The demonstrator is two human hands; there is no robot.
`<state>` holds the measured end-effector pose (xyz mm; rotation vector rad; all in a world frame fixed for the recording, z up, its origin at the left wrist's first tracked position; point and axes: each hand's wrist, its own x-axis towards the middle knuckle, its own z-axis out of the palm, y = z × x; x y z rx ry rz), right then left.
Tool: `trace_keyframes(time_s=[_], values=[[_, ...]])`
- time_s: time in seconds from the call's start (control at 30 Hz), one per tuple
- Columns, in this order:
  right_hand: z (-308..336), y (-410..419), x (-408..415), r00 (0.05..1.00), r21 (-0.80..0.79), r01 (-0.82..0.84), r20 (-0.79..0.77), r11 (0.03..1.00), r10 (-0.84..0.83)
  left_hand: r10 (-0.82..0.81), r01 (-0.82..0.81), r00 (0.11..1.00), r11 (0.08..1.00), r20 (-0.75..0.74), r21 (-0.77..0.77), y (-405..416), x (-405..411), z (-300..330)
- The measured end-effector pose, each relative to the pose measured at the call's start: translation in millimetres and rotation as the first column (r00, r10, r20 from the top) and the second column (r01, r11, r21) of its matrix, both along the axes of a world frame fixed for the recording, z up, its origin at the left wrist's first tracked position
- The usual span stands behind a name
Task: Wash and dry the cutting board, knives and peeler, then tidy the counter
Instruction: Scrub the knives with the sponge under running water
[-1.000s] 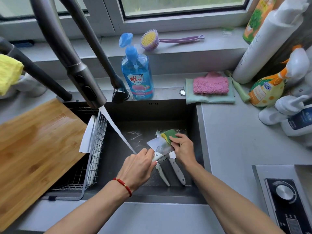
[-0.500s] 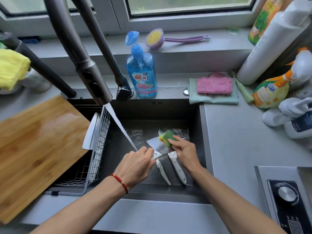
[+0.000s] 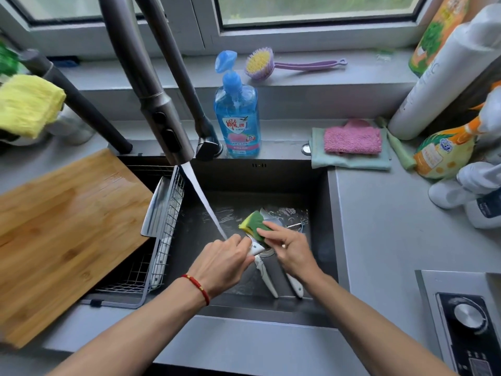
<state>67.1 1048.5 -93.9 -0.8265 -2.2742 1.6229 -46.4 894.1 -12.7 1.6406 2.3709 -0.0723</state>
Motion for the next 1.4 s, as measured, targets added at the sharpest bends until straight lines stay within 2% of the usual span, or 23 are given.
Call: trace_keyframes(time_s=[0.13,0.3,0.37,0.43,0.57,0.63,0.7,0.73,0.77,0.8,0.87,0.9,0.93,1.0,1.1,1.2,1.3,1.4], values=[[-12.1,20.7,2.0,0.954,-0.046,0.261,0.164,0.964,-0.251,-0.04,0.04,0.999,0.999,-0.016,0.025,-1.8,5.2,-1.5],[-3.5,-4.6,9.0,1.0,-0.017,-0.003,0.022,1.0,0.003,0.005,-0.005,1.0,1.0,-0.024,0.027,-12.8,-8.8,-1.0],[-7.2,8.8,10.5,0.989,-0.083,0.122,0.088,0.989,-0.114,0.009,-0.009,1.0,0.998,-0.008,0.061,-21.3,-7.0,-0.7],[-5.3,11.6,6.7,0.968,-0.07,0.212,0.155,0.975,-0.199,0.035,-0.037,0.999,0.993,0.022,0.11,-28.5,-5.8,-1.1],[6.5,-15.0,1.0,0.997,0.015,-0.05,0.065,0.999,0.049,0.203,-0.23,0.966,0.958,0.162,0.17,-43.7,-20.7,-3.3],[7.3,-11.1,-4.1,0.994,0.003,0.041,0.105,0.999,-0.041,0.307,-0.365,0.912,0.909,0.272,0.199,-49.5,-28.2,-5.6],[7.5,-4.6,-10.7,0.945,-0.015,0.267,0.202,0.963,-0.259,0.457,-0.554,0.794,0.816,0.4,0.166,-51.5,-32.2,-7.4],[9.9,-3.9,-15.0,0.903,-0.062,0.379,0.241,0.923,-0.355,0.527,-0.649,0.696,0.752,0.487,0.113,-52.3,-34.6,-8.5],[11.3,-3.8,-18.6,0.868,-0.177,0.473,0.264,0.863,-0.421,0.576,-0.736,0.558,0.676,0.598,0.035,-51.4,-35.7,-10.3],[13.4,-4.5,-23.8,0.846,-0.353,0.531,0.269,0.771,-0.46,0.598,-0.808,0.383,0.586,0.704,-0.059,-49.3,-37.2,-12.0],[20.6,-9.0,-33.2,0.831,-0.711,0.51,0.261,0.484,-0.492,0.59,-0.872,0.015,0.403,0.807,-0.278,-45.5,-46.1,-14.2],[23.7,-9.9,-34.5,0.834,-0.815,0.456,0.251,0.357,-0.492,0.576,-0.864,-0.136,0.329,0.806,-0.381,-43.5,-50.1,-15.0],[28.2,-11.2,-34.4,0.834,-0.87,0.413,0.243,0.269,-0.495,0.555,-0.836,-0.253,0.287,0.793,-0.468,-41.8,-53.7,-14.8],[35.2,-11.3,-31.1,0.844,-0.912,0.361,0.231,0.194,-0.484,0.481,-0.761,-0.422,0.273,0.768,-0.589,-38.5,-56.3,-13.4],[43.8,-10.9,-25.1,0.859,-0.921,0.336,0.213,0.198,-0.464,0.399,-0.63,-0.584,0.326,0.707,-0.705,-41.2,-56.1,-12.4],[49.0,-8.3,-16.0,0.858,-0.922,0.318,0.181,0.221,-0.481,0.402,-0.533,-0.647,0.37,0.649,-0.761,-53.6,-53.9,-14.1],[49.9,-0.9,-0.7,0.856,-0.915,0.321,0.172,0.242,-0.487,0.355,-0.458,-0.739,0.359,0.573,-0.813,-64.9,-49.3,-17.3],[47.0,3.5,11.3,0.832,-0.881,0.383,0.199,0.277,-0.518,0.338,-0.414,-0.77,0.381,0.541,-0.827,-61.9,-45.1,-20.3]])
